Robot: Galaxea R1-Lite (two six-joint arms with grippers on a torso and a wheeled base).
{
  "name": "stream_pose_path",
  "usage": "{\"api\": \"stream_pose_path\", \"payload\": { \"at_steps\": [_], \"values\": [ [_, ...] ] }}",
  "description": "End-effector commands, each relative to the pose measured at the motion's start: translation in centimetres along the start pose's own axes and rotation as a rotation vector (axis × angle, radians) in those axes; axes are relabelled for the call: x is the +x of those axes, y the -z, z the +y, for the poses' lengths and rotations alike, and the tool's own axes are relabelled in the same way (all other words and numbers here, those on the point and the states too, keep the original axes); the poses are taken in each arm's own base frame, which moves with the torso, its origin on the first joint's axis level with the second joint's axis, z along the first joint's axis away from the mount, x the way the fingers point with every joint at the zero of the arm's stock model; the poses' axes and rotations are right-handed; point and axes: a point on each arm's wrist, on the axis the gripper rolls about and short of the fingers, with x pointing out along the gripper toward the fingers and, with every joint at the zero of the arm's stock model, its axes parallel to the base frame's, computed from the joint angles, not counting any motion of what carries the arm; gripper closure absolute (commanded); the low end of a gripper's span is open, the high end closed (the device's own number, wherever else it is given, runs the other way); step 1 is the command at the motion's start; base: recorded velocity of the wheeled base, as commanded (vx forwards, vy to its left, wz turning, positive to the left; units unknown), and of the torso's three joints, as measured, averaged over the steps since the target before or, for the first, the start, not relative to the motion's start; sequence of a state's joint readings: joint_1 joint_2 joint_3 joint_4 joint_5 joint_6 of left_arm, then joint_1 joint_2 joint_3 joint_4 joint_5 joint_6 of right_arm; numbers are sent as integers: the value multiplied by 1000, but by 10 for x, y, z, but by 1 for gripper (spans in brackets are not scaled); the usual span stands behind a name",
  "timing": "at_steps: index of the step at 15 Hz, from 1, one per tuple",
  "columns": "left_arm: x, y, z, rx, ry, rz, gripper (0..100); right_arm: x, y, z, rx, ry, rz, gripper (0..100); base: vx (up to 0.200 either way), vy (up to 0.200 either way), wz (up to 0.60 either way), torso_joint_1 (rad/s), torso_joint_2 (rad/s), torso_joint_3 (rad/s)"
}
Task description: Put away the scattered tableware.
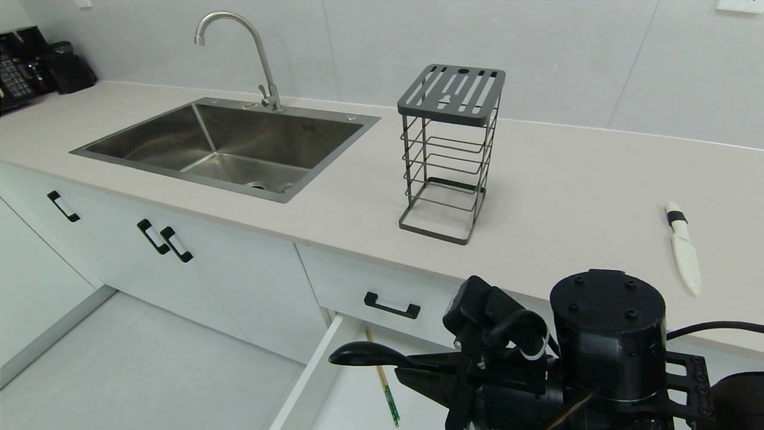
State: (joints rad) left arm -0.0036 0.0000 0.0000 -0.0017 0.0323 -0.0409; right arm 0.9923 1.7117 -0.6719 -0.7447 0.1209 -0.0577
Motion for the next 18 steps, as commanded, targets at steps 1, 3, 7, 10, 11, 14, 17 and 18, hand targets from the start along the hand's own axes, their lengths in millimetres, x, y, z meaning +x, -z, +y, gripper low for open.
{"api": "stream_pose_path", "payload": {
  "at_steps": [1, 3, 7, 10, 11, 14, 17, 18],
  "values": [
    [0, 0, 0, -1, -2, -1, 0, 0, 0, 0, -1, -1, 1, 100, 0, 0, 0, -251, 486, 237],
    [0, 0, 0, -1, -2, -1, 0, 0, 0, 0, 0, 1, 1, 100, 0, 0, 0, -256, 491, 232],
    [0, 0, 0, -1, -2, -1, 0, 0, 1, 0, 0, -1, 2, 100, 0, 0, 0, -254, 482, 224],
    [0, 0, 0, -1, 0, -1, 0, 0, 1, 0, 0, 1, 2, 100, 0, 0, 0, -258, 455, 188],
    [0, 0, 0, -1, 0, -1, 0, 0, 0, 0, -1, -1, 1, 100, 0, 0, 0, -242, 373, 129],
    [0, 0, 0, -1, 0, -1, 0, 1, -1, 0, -2, 1, -2, 100, 0, 0, 0, -256, 320, 126],
    [0, 0, 0, -1, -2, -1, 0, -1, 3, 1, -2, -9, 10, 100, 0, 0, 0, -250, 307, 119],
    [0, 0, 0, -1, -2, -1, 0, -1, 4, 1, -2, -10, 13, 100, 0, 0, 0, -124, 271, 129]
  ]
}}
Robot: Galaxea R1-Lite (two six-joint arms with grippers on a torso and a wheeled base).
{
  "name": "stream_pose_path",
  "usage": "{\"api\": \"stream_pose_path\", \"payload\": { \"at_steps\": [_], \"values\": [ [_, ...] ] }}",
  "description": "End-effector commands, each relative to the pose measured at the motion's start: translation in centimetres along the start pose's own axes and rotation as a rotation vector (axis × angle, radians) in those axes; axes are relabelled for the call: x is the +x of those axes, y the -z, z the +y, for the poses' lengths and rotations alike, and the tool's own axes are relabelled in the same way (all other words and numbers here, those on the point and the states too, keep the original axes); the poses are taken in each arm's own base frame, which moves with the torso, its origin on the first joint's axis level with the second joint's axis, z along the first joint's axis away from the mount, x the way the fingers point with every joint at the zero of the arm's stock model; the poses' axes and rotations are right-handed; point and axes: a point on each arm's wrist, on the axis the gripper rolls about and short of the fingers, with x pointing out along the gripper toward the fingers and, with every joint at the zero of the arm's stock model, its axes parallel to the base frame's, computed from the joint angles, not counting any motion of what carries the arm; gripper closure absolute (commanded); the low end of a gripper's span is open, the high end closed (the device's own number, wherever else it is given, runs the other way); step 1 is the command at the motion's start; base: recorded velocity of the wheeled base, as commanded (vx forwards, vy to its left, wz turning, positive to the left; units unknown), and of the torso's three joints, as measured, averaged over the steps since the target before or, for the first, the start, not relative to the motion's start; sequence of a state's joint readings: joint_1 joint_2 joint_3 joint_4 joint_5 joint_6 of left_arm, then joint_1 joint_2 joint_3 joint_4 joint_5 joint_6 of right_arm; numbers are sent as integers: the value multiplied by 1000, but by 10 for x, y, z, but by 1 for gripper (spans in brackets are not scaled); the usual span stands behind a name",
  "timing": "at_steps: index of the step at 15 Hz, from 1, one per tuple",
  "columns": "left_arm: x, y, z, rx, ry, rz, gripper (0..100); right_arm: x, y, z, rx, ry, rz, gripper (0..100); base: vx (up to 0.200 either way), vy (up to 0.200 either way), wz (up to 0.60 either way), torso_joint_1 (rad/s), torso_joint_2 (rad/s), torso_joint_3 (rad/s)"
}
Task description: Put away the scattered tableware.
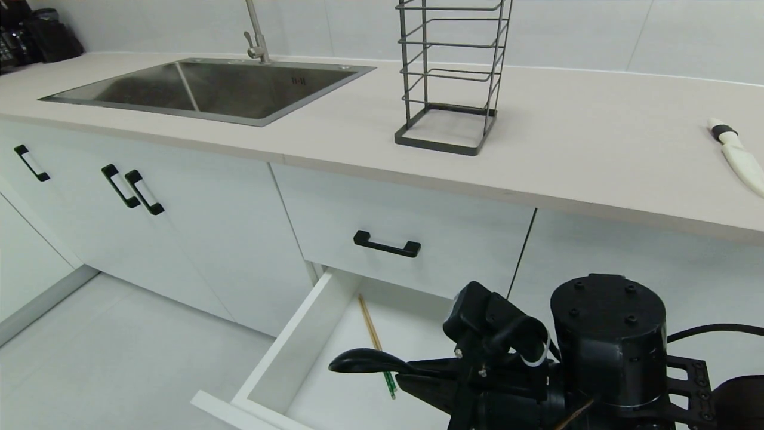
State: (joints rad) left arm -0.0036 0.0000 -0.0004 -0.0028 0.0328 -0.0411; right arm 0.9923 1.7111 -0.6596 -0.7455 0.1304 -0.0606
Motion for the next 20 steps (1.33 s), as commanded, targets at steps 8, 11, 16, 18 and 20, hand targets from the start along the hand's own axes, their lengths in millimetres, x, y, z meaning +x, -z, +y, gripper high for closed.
{"api": "stream_pose_path", "payload": {
  "at_steps": [8, 11, 16, 18, 20],
  "values": [
    [0, 0, 0, 0, 0, 0, 0, -6, 15, -6, 12, -4, 33, 100, 0, 0, 0, -19, 120, 35],
    [0, 0, 0, 0, 0, 0, 0, -18, 9, -23, 24, 63, 1, 100, 0, 0, 0, 0, 0, 0],
    [0, 0, 0, 0, 0, 0, 0, 6, 1, -24, 15, 79, -21, 100, 0, 0, 0, 0, 0, 0],
    [0, 0, 0, 0, -2, 0, 0, 20, 5, -19, 11, 79, -2, 100, 0, 0, 0, 0, 0, 0],
    [0, 0, 0, 0, -2, 0, 0, 44, 8, -18, 10, 85, 19, 100, 0, 0, 0, 0, 0, 0]
  ]
}}
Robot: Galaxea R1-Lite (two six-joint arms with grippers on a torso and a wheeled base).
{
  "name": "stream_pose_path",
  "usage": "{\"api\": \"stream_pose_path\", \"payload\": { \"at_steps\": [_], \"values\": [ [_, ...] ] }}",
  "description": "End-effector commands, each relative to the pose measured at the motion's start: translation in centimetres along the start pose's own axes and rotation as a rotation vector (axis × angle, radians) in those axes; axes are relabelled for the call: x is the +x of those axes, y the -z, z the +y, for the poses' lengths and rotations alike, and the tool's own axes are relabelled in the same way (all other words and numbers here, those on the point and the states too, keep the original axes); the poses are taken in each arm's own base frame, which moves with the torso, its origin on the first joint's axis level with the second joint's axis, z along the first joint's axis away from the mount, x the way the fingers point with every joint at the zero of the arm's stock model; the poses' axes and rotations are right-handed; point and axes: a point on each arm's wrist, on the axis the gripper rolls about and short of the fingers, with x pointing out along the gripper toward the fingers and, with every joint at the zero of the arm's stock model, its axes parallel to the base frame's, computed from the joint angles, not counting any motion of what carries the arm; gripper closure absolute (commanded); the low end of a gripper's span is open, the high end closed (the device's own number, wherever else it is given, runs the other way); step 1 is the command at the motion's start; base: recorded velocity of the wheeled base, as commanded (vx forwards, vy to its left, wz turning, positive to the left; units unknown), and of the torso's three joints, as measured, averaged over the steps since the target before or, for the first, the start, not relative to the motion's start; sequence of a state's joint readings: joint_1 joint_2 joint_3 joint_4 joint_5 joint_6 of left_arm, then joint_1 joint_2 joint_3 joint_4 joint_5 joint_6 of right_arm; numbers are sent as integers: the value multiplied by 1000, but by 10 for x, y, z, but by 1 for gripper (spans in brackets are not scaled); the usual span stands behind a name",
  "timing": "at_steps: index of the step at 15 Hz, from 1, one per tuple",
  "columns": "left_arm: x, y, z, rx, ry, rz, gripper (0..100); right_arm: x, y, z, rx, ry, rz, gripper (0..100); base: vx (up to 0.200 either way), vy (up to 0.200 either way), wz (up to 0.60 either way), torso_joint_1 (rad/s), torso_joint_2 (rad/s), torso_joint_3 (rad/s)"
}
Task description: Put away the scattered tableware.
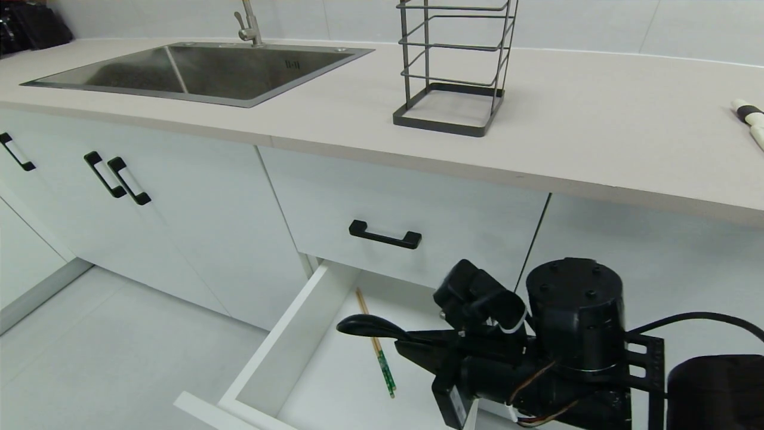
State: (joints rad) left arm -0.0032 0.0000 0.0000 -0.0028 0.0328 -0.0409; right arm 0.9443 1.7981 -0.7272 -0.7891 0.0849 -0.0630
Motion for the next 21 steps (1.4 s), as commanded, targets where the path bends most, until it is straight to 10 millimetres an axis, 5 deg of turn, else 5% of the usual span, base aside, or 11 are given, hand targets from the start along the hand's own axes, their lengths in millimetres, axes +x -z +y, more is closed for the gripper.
{"api": "stream_pose_path", "payload": {
  "at_steps": [1, 5, 21],
  "values": [
    [0, 0, 0, -1, -1, 0, 0, 31, 9, 4, -3, 0, 38, 100, 0, 0, 0, 0, 0, 0],
    [0, 0, 0, -1, -1, 0, 0, 63, 11, 1, 2, 42, 59, 100, 0, 0, 0, 0, 0, 0],
    [0, 0, 0, -1, 0, 0, 0, 108, 37, -6, 6, 113, 163, 100, 0, 0, 0, 0, 0, 0]
  ]
}}
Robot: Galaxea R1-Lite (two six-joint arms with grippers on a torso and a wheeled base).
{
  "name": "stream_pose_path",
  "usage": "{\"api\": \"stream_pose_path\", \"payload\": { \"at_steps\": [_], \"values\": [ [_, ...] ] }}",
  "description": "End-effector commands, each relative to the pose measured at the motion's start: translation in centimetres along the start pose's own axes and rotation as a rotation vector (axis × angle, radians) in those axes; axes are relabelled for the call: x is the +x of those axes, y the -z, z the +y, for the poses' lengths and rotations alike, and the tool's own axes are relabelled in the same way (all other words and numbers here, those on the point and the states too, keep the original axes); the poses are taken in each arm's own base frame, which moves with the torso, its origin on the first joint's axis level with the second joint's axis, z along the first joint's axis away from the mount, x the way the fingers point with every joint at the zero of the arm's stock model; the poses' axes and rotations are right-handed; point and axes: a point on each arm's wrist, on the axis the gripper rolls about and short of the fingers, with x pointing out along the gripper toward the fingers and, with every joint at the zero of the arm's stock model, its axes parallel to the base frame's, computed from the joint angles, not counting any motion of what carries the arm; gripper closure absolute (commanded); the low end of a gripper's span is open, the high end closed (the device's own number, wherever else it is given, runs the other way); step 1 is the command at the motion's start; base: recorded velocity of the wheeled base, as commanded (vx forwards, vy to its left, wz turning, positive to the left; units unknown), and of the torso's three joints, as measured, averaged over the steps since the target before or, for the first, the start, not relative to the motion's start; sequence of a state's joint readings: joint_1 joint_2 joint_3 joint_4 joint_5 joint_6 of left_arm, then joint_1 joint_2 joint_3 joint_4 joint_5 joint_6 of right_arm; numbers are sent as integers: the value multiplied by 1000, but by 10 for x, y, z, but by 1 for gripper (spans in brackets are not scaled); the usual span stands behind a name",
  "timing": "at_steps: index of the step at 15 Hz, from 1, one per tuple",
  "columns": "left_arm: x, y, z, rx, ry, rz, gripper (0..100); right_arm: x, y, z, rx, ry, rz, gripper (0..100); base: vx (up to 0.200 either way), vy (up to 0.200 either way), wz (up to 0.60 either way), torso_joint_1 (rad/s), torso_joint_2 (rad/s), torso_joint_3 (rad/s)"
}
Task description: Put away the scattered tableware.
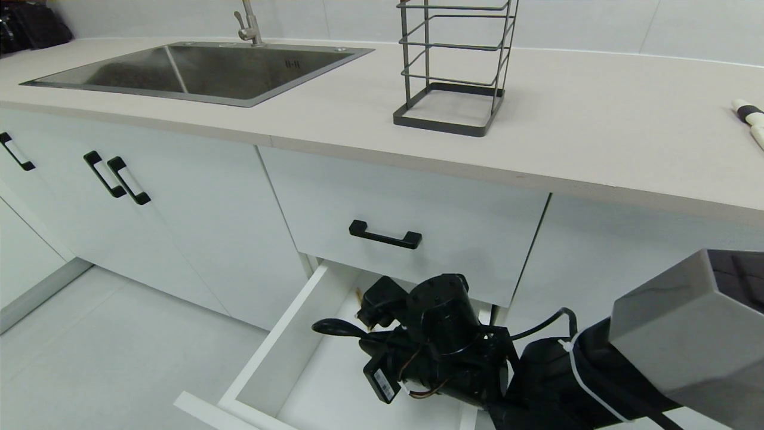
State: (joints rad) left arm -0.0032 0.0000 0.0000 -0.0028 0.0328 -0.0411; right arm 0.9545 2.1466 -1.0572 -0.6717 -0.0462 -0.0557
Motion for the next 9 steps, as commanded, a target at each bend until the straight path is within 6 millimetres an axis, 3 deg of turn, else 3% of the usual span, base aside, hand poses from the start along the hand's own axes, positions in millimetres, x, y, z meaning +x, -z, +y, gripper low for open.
{"api": "stream_pose_path", "payload": {
  "at_steps": [1, 9],
  "values": [
    [0, 0, 0, 0, 0, 0, 0, 13, 6, 0, -2, 3, 35, 100, 0, 0, 0, 0, 0, 0],
    [0, 0, 0, 0, -1, 0, 0, 37, 12, -10, 21, 93, 56, 100, 0, 0, 0, 0, 0, 0]
  ]
}}
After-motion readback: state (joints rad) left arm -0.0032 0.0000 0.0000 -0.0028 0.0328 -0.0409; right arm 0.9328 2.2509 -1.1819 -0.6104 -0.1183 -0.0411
